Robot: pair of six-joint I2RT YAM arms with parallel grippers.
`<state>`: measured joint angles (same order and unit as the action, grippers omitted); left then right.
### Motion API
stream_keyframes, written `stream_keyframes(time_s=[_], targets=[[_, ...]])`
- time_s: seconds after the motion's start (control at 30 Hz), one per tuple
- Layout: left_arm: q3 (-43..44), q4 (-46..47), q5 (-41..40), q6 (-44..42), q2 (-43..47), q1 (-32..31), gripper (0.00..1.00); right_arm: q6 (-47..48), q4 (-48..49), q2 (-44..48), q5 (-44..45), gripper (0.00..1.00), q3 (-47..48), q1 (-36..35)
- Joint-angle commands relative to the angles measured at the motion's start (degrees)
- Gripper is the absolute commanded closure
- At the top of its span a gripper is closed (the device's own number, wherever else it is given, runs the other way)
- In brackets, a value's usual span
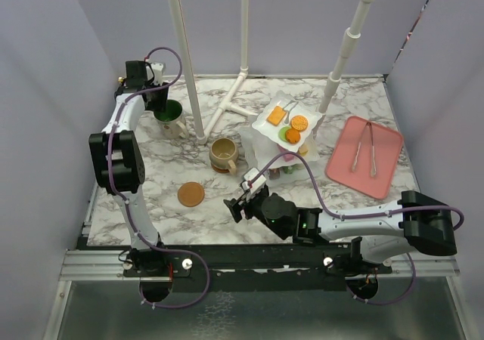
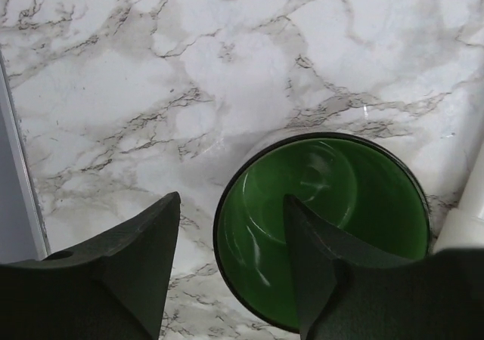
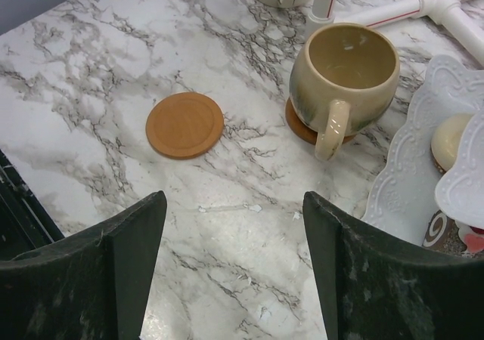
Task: Serve the afternoon tea
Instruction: Pick up the cup at the center of the board.
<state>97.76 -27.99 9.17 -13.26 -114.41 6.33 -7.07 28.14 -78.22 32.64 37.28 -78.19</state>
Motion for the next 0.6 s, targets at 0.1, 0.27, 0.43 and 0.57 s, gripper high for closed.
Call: stream_keyframes(time_s=[0.1, 0.27, 0.43, 0.57], targets=[[2.0, 0.7, -5.9, 0.5, -4.7, 0.0, 0.49, -0.2, -1.6, -0.6, 2.3, 0.24, 2.2, -0.5], [1.8, 0.8, -6.1, 0.4, -6.2, -0.3, 0.67, -0.1, -1.9, -0.9, 2.5, 0.25, 2.6, -0.4], [1.5, 0.7, -5.8, 0.8, -5.7, -0.8, 0.97, 0.0, -2.3, -0.9, 2.6, 0.27, 2.9, -0.6], [0.5, 0.4, -6.3, 1.1, -3.5, -1.1, 1.0, 0.4, -2.5, -1.1, 2.2, 0.28, 3.3, -0.6]])
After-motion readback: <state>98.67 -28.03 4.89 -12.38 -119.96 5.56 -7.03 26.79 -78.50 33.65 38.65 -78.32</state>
